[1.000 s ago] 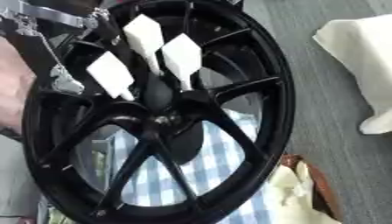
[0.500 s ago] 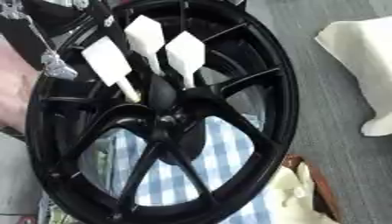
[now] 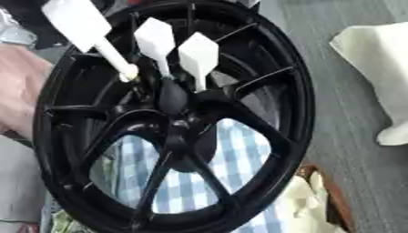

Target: Pull the pin out of the wheel hub.

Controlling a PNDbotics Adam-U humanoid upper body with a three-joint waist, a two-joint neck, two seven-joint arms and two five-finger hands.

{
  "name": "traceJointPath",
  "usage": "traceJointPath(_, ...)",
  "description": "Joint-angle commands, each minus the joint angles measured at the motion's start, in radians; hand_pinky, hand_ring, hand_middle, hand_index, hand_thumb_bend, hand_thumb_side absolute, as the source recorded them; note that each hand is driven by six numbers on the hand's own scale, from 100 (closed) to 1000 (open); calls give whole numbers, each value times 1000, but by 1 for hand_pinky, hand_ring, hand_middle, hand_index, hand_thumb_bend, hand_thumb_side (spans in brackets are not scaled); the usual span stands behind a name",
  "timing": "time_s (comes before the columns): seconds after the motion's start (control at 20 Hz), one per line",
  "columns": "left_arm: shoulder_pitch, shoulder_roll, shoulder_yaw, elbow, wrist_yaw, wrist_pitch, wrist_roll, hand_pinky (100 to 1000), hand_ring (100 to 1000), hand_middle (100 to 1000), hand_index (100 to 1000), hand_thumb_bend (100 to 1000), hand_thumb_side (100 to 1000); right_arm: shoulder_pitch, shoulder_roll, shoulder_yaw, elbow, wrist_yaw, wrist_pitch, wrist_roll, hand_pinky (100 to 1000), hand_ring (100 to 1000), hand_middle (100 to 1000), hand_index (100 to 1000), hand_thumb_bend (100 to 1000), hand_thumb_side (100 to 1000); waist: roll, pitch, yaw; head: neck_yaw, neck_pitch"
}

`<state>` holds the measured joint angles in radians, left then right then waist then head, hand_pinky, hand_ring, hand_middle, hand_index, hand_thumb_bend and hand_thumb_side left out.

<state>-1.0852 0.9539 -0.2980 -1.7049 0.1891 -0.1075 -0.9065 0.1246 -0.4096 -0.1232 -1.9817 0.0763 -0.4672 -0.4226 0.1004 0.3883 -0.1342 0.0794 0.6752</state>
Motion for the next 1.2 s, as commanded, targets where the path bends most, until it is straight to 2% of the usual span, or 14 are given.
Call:
traceJointPath(0.05, 26, 84, 87, -23, 42, 2, 19, 679, 478, 333, 375, 100, 121, 5, -15, -12, -18, -2, -7, -4, 794, 690, 628, 718, 100, 404, -10, -31, 5, -5, -4)
traceJointPath(0.4, 248, 231, 272, 12, 82, -12, 167, 683, 477, 336, 381, 100, 119, 10, -16, -23, -18, 4, -18, -14, 793, 690, 629, 718, 100, 396, -17, -29, 28, -17, -5)
traceJointPath(0.55, 362, 272, 365, 84, 79, -26, 242, 688, 477, 337, 385, 100, 127, 11, -12, -28, -18, 7, -19, -21, 792, 690, 629, 718, 100, 396, -20, -27, 42, -28, -7)
traceJointPath(0.7, 453, 304, 432, 185, 51, -39, 296, 690, 485, 343, 392, 100, 117, 13, -12, -31, -18, 12, -21, -26, 792, 690, 629, 718, 100, 393, -22, -27, 55, -35, -6)
traceJointPath(0.95, 569, 311, 492, 304, -41, -63, 364, 692, 493, 350, 404, 100, 114, 14, -9, -33, -18, 17, -22, -33, 792, 690, 629, 718, 100, 394, -26, -25, 70, -42, -8)
traceJointPath(1.2, 675, 285, 523, 342, -169, -65, 421, 710, 524, 392, 452, 110, 103, 11, -2, -35, -18, 21, -21, -40, 792, 690, 629, 718, 100, 394, -31, -19, 78, -48, -15)
